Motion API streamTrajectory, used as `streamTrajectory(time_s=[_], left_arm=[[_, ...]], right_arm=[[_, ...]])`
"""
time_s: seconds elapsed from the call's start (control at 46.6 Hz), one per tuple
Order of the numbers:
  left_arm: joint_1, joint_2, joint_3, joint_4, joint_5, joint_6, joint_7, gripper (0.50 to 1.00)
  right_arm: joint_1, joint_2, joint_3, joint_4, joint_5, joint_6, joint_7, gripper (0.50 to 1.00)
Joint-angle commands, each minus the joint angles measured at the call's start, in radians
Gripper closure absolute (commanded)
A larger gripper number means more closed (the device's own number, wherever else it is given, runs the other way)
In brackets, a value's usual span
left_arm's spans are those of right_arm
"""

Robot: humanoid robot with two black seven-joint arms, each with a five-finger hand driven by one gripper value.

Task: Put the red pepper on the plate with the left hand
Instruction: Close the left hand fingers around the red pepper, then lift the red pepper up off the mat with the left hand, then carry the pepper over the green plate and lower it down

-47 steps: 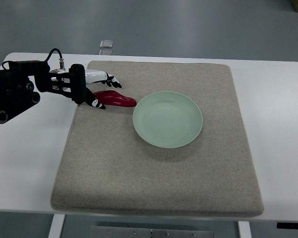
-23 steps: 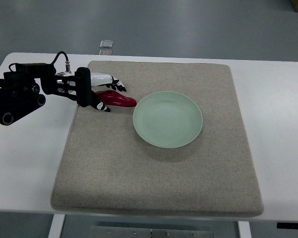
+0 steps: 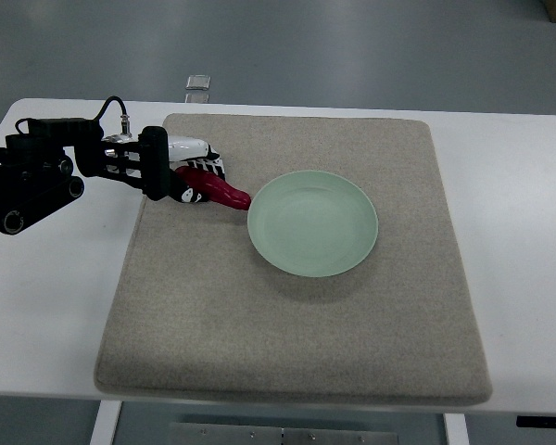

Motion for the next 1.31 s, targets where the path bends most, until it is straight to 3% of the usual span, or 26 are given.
streamTrajectory(time_s=[0.0, 0.301, 0.623, 1.031, 1.288], left_arm=[[-0.005, 0.003, 0.000, 0.000, 0.000, 0.000, 0.000, 0.986], [-0.011, 0.013, -0.012, -0.008, -0.018, 0.013, -0.003, 1.000], [-0.068, 0.093, -0.069, -0.021, -0.046, 0.014, -0.005, 1.000], [-0.191, 0.150, -0.071, -0.248, -0.078, -0.001, -0.005, 1.000], [-0.169, 0.076, -0.045, -0.296, -0.074, -0.001, -0.003, 1.000]], right_arm=[[0.000, 0.000, 0.000, 0.000, 0.000, 0.000, 0.000, 0.572], [0.000, 0.000, 0.000, 0.000, 0.000, 0.000, 0.000, 0.572], [0.000, 0.000, 0.000, 0.000, 0.000, 0.000, 0.000, 0.572], [0.000, 0.000, 0.000, 0.000, 0.000, 0.000, 0.000, 0.572], [0.000, 0.000, 0.000, 0.000, 0.000, 0.000, 0.000, 0.572]])
